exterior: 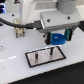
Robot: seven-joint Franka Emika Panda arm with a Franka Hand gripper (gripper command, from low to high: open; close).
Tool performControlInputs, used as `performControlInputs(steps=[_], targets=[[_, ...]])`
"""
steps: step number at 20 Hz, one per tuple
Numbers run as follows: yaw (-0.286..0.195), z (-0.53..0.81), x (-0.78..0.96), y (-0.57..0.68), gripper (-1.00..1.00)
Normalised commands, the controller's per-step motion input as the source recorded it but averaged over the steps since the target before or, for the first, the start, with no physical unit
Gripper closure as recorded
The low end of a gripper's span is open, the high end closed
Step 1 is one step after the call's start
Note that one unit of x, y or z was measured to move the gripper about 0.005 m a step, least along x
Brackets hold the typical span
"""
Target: Insert the blue gear onto the right peg, followed by the red gear
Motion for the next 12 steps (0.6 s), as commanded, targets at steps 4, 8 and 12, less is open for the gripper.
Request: performControlInputs(steps=[4,8,12], targets=[[0.0,-0.04,0.43,-0.03,1.0],[0.0,-0.09,0.22,-0.08,1.0],[0.0,-0.09,0.12,-0.13,1.0]])
